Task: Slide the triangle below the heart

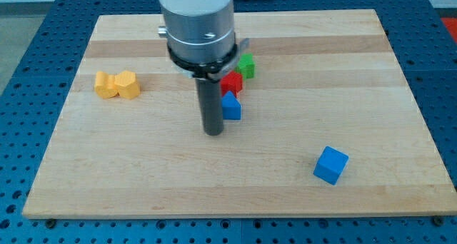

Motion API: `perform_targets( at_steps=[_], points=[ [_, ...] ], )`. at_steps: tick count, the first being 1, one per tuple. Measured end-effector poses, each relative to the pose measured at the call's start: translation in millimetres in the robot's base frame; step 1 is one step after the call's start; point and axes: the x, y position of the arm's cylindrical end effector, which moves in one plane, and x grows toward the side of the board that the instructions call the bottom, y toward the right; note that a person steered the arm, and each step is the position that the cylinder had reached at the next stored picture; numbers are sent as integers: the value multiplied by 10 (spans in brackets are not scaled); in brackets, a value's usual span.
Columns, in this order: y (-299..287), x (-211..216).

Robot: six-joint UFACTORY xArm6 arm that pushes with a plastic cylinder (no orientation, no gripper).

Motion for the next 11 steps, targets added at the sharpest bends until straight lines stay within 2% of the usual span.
perform_targets(
  at_steps=[1, 2, 3, 4, 5, 6, 7, 8, 9, 10, 11],
  points=[
    [910, -234],
    [599, -422],
    [-675, -265],
    [-1301, -335],
    [-1321, -421],
    [-1049, -543],
    [-1234, -651],
    [-1771, -597],
    [-1426, -490],
    [-16, -458],
    [1103, -88]
  ],
)
